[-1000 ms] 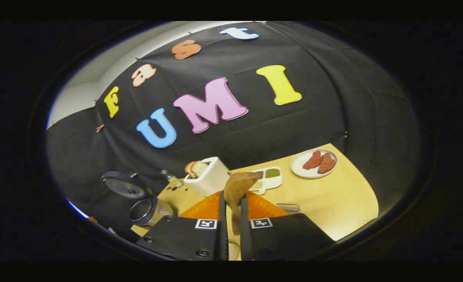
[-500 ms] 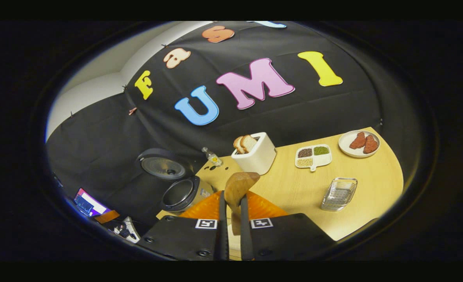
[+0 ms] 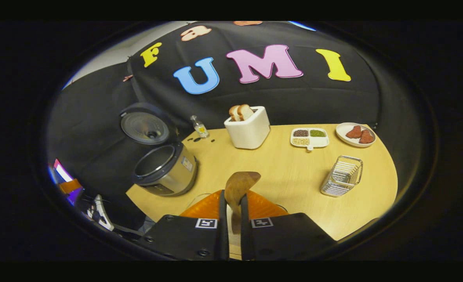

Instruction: Close the left gripper, press the button to open the rice cooker; take a wooden spoon from the chopstick holder with the right hand, scoop a spoonful of rice and pour it into the rice cooker, then put the wooden spoon back into the chopstick holder.

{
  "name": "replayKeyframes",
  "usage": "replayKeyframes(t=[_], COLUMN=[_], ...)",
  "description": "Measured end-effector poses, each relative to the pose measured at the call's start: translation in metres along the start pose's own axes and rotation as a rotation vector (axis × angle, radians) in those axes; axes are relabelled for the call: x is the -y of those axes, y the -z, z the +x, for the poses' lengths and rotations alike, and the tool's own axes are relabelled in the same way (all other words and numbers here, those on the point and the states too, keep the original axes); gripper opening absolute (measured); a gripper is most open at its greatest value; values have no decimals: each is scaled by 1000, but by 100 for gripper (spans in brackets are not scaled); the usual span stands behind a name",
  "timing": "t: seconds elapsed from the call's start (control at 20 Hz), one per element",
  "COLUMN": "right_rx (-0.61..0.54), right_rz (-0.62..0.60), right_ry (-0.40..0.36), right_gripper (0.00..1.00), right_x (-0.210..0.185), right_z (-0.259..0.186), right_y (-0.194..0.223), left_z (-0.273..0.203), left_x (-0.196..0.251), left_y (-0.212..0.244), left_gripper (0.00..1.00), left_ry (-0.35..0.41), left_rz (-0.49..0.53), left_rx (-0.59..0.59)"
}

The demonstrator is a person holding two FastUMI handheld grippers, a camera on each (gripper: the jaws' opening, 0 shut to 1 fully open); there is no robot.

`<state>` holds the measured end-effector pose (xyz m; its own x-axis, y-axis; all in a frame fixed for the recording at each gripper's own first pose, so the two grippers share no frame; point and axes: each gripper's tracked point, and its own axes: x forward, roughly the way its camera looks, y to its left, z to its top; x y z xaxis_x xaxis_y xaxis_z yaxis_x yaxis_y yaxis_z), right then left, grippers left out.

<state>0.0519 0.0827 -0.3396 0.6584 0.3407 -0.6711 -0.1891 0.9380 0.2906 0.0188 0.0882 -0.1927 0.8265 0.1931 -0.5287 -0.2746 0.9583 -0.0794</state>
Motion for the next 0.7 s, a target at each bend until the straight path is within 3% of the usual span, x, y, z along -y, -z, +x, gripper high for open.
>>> replayKeyframes(t=[0.1, 0.2, 0.3, 0.45, 0.55, 0.7], right_rx=[-1, 0, 0, 3, -10, -27], right_rz=[-27, -60, -81, -99, -91, -25], right_ry=[47, 97, 139, 173, 170, 157], right_gripper=[11, 21, 12, 17, 16, 12], right_x=[1, 3, 1, -8, -21, -35], right_z=[5, 12, 19, 28, 31, 33], right_y=[8, 15, 21, 26, 33, 39], left_z=[7, 14, 19, 22, 24, 22], left_x=[-5, -9, -9, -10, -7, -2], left_y=[-5, -12, -19, -26, -31, -38], left_gripper=[5, 5, 7, 10, 17, 43], left_ry=[31, 57, 99, 143, 178, 226], left_rz=[9, 22, 29, 56, 79, 104], left_rx=[2, 14, 33, 54, 71, 97])
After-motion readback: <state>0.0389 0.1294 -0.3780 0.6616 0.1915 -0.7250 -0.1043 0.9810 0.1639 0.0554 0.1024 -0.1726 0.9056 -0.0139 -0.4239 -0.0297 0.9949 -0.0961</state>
